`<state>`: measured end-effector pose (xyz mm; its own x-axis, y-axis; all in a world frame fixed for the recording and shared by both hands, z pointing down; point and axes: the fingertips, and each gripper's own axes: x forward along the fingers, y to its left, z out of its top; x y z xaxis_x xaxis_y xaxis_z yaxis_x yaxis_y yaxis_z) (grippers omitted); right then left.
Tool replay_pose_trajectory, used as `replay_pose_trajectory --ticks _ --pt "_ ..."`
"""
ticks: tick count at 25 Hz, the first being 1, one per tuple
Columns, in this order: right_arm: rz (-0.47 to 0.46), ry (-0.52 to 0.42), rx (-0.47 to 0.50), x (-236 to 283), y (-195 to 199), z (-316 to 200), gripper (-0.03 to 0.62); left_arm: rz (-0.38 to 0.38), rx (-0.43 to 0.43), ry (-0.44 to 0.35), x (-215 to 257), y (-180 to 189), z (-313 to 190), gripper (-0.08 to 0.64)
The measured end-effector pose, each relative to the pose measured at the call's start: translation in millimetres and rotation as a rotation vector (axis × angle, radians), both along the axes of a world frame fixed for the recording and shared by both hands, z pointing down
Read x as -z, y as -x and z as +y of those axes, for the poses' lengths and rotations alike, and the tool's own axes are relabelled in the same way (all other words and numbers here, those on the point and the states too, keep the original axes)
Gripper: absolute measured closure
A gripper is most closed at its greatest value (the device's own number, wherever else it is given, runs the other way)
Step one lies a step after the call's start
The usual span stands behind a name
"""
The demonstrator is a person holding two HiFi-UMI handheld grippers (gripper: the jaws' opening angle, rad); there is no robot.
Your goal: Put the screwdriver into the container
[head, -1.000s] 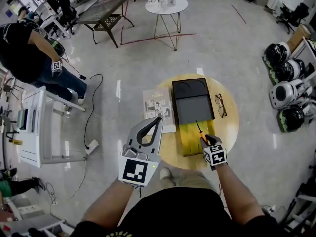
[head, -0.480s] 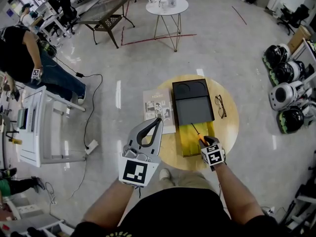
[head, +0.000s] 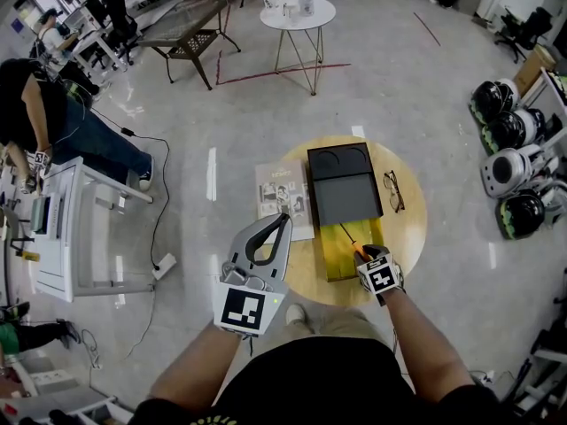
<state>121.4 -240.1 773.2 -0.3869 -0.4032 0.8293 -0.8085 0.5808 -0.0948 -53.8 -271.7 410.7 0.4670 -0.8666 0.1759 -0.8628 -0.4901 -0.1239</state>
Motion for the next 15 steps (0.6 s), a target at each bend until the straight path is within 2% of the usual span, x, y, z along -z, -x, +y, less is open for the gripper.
replay_pose_trajectory --ticks 5,15 --pt "0.029 0.016 0.002 -2 0 1 0.483 0.004 -0.002 -0.002 3 0 3 0.543" --pt "0.024 -0.032 -0.035 11 -11 0 0.492 0.009 -0.002 -0.02 9 1 8 0.543"
